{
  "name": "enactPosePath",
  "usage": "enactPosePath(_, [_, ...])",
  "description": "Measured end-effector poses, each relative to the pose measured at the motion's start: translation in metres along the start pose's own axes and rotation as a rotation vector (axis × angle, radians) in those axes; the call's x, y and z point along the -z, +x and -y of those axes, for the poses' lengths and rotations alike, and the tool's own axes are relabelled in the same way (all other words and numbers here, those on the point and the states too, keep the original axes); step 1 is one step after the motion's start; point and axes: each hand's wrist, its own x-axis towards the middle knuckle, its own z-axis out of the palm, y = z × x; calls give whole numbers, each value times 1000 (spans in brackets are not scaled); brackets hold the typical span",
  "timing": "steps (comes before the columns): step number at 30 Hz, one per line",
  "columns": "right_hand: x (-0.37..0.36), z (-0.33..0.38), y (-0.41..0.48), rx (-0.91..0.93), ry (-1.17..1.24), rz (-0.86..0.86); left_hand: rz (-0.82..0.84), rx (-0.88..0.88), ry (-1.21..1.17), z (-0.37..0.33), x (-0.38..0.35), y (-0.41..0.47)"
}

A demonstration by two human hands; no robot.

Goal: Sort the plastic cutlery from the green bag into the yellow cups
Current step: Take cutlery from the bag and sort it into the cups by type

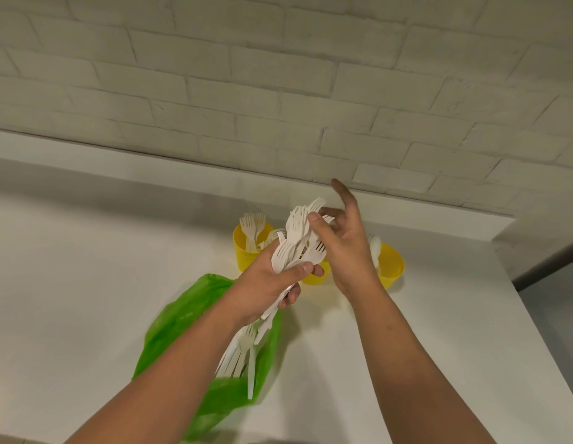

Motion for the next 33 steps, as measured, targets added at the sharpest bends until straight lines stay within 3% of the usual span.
enactPosePath(7, [8, -2, 6, 218, -463, 28, -32, 24, 48, -1, 0, 3])
enactPosePath(10, [11, -8, 12, 441, -709, 60, -61, 30, 63, 0, -3, 4])
enactPosePath(13, [6, -6, 9, 495, -739, 15, -75, 38, 45, 0, -6, 6])
enactPosePath(17, [2, 7, 9, 253, -385, 71, -39, 62, 90, -3, -5, 7])
enactPosePath(19, [2, 12, 8, 168, -471, 193, -58, 52, 101, -5, -7, 9])
enactPosePath(22, [-1, 10, 2, 209, -543, 299, -137, 50, 113, -7, -9, 12])
enactPosePath(26, [-5, 2, 1, 220, -260, 120, -224, 54, 72, -5, -10, 12])
enactPosePath(29, [-4, -13, -3, -73, -10, -28, -332, 38, -24, -5, -6, 13])
enactPosePath(31, [-5, -26, -12, -287, 179, 59, -363, 26, -121, -8, -4, 15])
enactPosePath(33, [-11, -28, -29, -406, 208, 262, -372, 17, -226, -12, -4, 16])
